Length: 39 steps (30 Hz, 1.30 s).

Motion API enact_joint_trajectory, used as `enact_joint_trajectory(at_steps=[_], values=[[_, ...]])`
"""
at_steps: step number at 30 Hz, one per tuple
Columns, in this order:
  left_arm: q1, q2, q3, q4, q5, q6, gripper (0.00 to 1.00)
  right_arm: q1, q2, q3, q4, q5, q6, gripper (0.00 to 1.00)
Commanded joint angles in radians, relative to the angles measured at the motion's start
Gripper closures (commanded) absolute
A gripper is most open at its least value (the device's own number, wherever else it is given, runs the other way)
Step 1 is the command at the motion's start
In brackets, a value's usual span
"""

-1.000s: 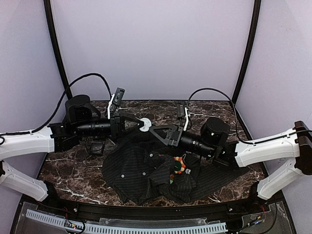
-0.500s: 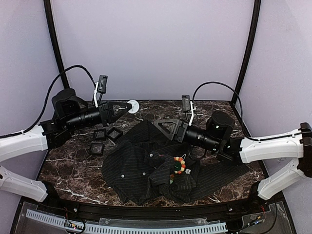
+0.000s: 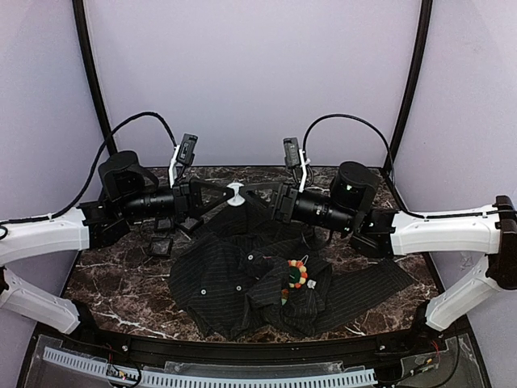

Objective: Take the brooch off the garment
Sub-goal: Pass from the left arm to the right, then pass from the right arm to the left

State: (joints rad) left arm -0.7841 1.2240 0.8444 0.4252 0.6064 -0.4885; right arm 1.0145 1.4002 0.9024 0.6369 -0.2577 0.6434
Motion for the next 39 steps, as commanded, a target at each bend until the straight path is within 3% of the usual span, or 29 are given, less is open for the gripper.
enact_joint_trajectory(at_steps=[1, 5, 10, 12, 14, 15, 17, 19, 24, 29, 32, 35, 39], values=[[-0.004, -0.008, 0.014, 0.029, 0.02, -0.001, 0.99, 0.005, 0.025, 0.01, 0.008, -0.053, 0.006, 0.68], [-0.004, -0.01, 0.012, 0.023, 0.009, 0.001, 0.99, 0.006, 0.026, -0.021, 0.053, -0.065, 0.032, 0.78], [-0.004, -0.001, 0.019, 0.015, 0.021, 0.005, 0.99, 0.003, 0.025, -0.03, 0.067, -0.072, 0.036, 1.0], [-0.004, 0.002, 0.026, -0.002, 0.029, 0.012, 0.96, -0.002, 0.017, -0.026, 0.052, -0.074, 0.028, 1.0], [-0.004, 0.002, 0.047, -0.055, 0.032, 0.042, 0.78, -0.015, 0.002, -0.014, -0.02, -0.076, 0.007, 1.0], [-0.004, -0.001, 0.071, -0.084, 0.028, 0.059, 0.58, -0.027, -0.007, -0.004, -0.07, -0.08, -0.009, 1.0], [-0.003, -0.01, 0.112, -0.185, -0.006, 0.118, 0.33, -0.056, -0.02, 0.024, -0.18, -0.126, -0.046, 1.0], [-0.003, -0.017, 0.159, -0.301, -0.065, 0.183, 0.18, -0.085, -0.029, 0.059, -0.293, -0.185, -0.097, 1.0], [-0.001, -0.013, 0.246, -0.508, -0.114, 0.298, 0.05, -0.152, -0.042, 0.134, -0.532, -0.389, -0.226, 1.0], [-0.001, 0.074, 0.293, -0.605, 0.134, 0.331, 0.09, -0.175, -0.037, 0.172, -0.652, -0.568, -0.283, 1.0], [-0.001, 0.115, 0.302, -0.595, 0.253, 0.315, 0.25, -0.175, -0.04, 0.173, -0.664, -0.612, -0.29, 1.0], [-0.001, 0.128, 0.305, -0.592, 0.285, 0.311, 0.43, -0.175, -0.037, 0.174, -0.663, -0.629, -0.292, 1.0], [-0.001, 0.132, 0.303, -0.593, 0.288, 0.311, 0.54, -0.175, -0.033, 0.175, -0.642, -0.643, -0.286, 1.0]])
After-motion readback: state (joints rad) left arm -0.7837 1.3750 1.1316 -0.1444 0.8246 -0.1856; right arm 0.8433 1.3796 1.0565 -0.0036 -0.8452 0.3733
